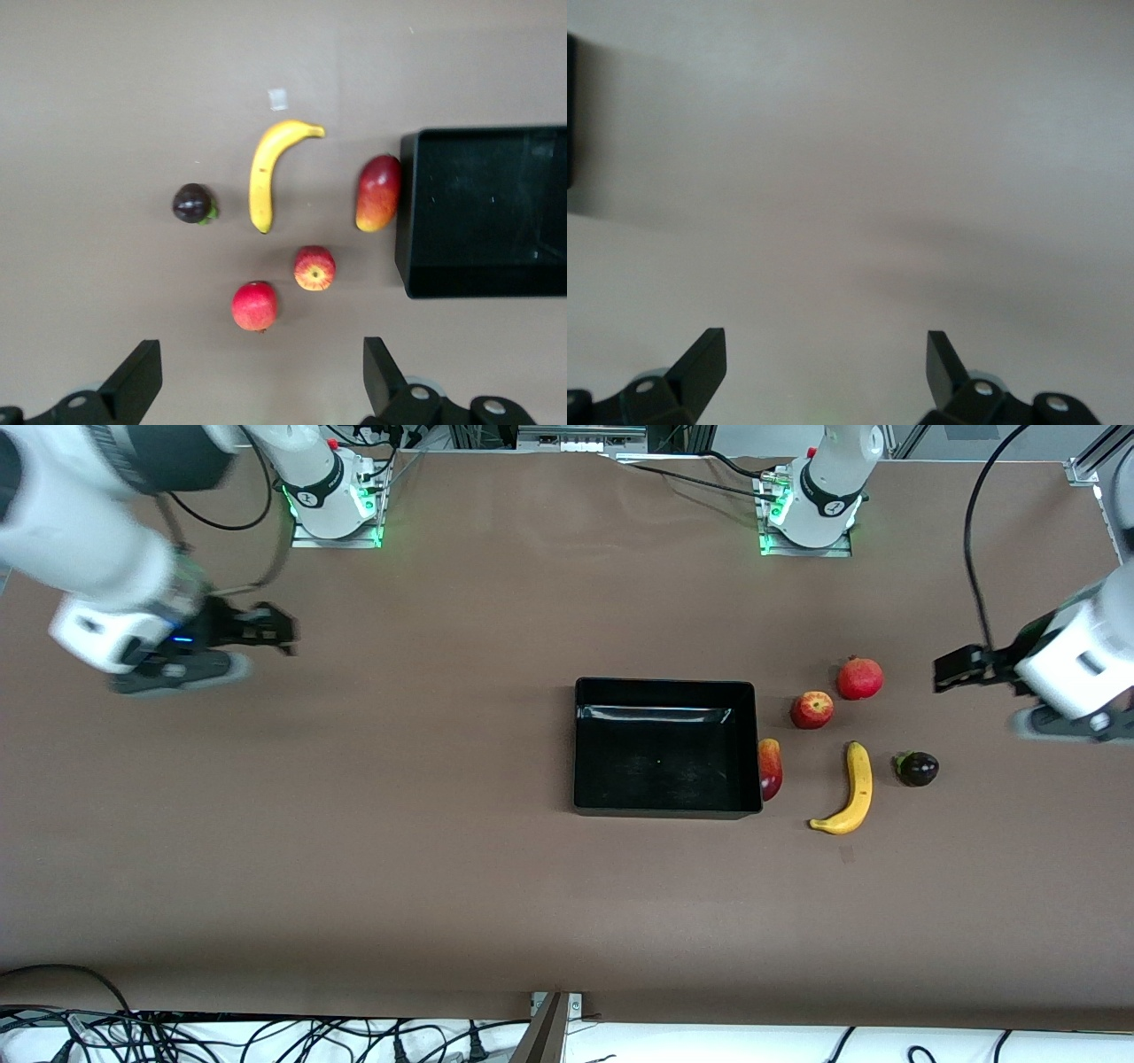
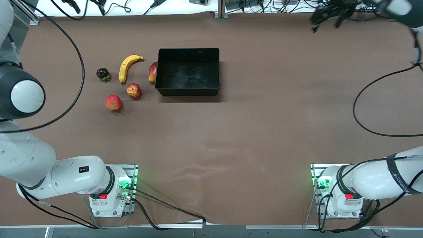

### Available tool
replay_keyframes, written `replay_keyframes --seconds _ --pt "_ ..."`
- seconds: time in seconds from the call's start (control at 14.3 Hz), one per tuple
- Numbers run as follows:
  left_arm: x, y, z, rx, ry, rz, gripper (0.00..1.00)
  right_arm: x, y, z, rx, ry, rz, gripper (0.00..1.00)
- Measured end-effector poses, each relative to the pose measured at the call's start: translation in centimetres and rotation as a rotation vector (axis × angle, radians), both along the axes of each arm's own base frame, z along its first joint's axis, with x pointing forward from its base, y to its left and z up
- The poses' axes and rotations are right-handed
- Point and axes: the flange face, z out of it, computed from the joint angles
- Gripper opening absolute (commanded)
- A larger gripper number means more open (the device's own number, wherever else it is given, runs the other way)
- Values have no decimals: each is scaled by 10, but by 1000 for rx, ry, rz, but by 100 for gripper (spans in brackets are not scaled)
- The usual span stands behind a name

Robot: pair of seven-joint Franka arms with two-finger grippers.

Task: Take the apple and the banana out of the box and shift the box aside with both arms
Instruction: 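Reach the right gripper to the black tray rim and grip it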

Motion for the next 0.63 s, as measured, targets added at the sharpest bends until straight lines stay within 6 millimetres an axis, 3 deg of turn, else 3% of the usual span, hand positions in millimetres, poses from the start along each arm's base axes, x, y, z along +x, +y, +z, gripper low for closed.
replay_keyframes --seconds 0.21,0.42,0.63 --pt "-15 14 0 -5 -108 44 100 1 93 -58 43 10 -47 100" --pt "-38 9 -13 -3 -89 35 100 -7 173 -119 48 -24 -95 100" --pt "-45 3 -13 -2 -85 25 100 -23 247 -171 55 -54 -125 100"
